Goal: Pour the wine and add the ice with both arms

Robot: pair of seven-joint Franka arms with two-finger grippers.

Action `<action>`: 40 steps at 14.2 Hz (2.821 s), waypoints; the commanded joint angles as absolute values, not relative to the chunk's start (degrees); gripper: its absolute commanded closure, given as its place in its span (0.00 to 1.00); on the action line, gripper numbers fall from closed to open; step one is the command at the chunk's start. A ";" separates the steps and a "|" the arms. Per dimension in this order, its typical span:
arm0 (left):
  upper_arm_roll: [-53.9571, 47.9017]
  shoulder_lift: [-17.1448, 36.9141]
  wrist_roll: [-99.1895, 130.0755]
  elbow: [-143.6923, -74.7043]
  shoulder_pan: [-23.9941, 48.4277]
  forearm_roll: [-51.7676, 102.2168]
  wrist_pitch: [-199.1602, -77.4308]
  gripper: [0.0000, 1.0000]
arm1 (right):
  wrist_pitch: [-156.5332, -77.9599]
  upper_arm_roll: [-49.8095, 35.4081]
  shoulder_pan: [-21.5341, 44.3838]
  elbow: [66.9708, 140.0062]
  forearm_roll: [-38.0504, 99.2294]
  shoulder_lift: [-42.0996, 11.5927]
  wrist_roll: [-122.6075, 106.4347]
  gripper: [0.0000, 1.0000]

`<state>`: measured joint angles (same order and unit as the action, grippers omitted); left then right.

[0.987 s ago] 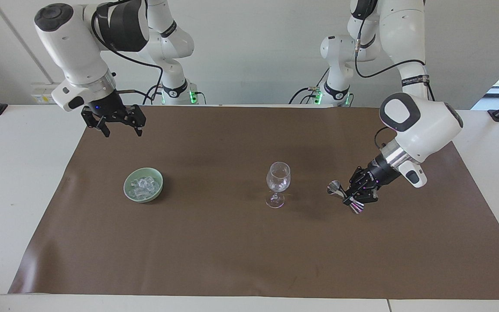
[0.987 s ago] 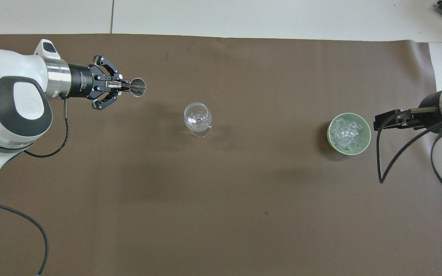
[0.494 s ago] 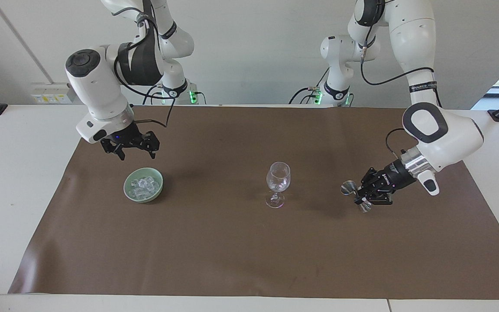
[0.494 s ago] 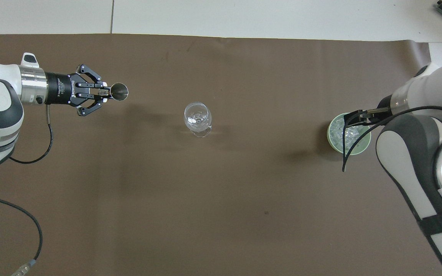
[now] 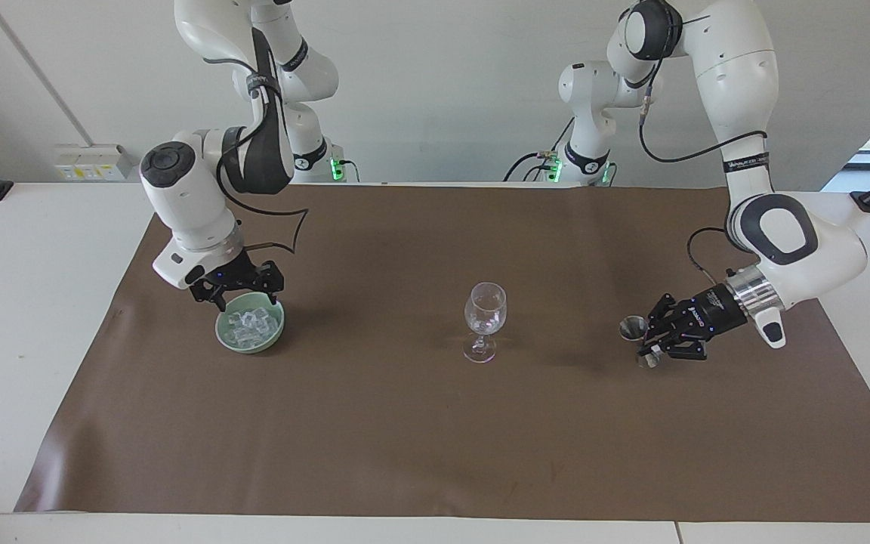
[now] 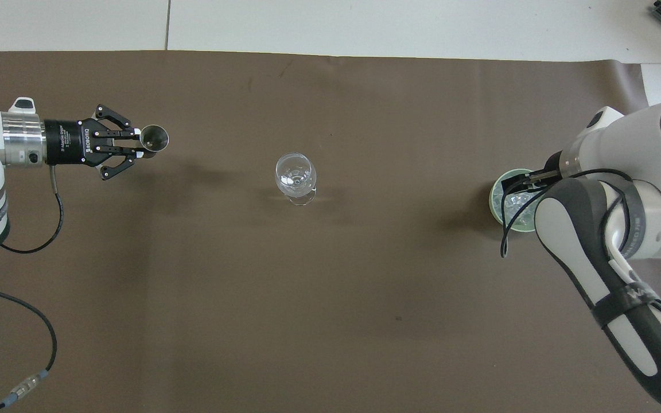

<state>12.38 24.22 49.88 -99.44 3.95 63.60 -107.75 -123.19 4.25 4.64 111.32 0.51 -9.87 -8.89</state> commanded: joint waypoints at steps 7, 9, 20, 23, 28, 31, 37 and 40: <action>14.59 30.49 46.32 -99.32 -3.16 73.82 -97.13 1.00 | -129.73 3.78 2.46 117.60 -2.55 -10.63 -12.39 0.00; 14.68 31.90 46.49 -99.23 -5.26 75.67 -95.89 1.00 | -130.16 3.78 2.46 118.30 -2.64 -10.72 -12.31 0.01; 14.68 37.97 49.30 -99.32 -12.22 83.67 -89.65 1.00 | -131.48 3.87 2.55 118.48 -2.64 -11.69 -12.13 0.34; 14.59 38.23 49.39 -99.32 -13.01 84.54 -89.47 1.00 | -130.87 3.87 2.46 118.30 -3.25 -11.78 -12.22 0.37; 14.68 38.76 49.39 -99.14 -13.45 84.73 -89.12 0.36 | -130.87 3.87 2.46 118.21 -4.04 -11.78 -11.95 0.55; 14.85 38.50 48.96 -98.00 -13.36 83.94 -89.21 0.06 | -130.78 3.78 2.55 118.21 -4.04 -11.78 -11.08 0.65; 18.45 37.27 44.12 -94.85 -12.75 78.34 -88.33 0.00 | -130.52 3.78 2.90 117.69 -4.04 -11.69 -10.28 0.84; 18.90 36.30 42.36 -90.10 -12.22 71.38 -88.24 0.00 | -128.95 3.69 2.99 116.64 -3.96 -11.25 -10.11 0.96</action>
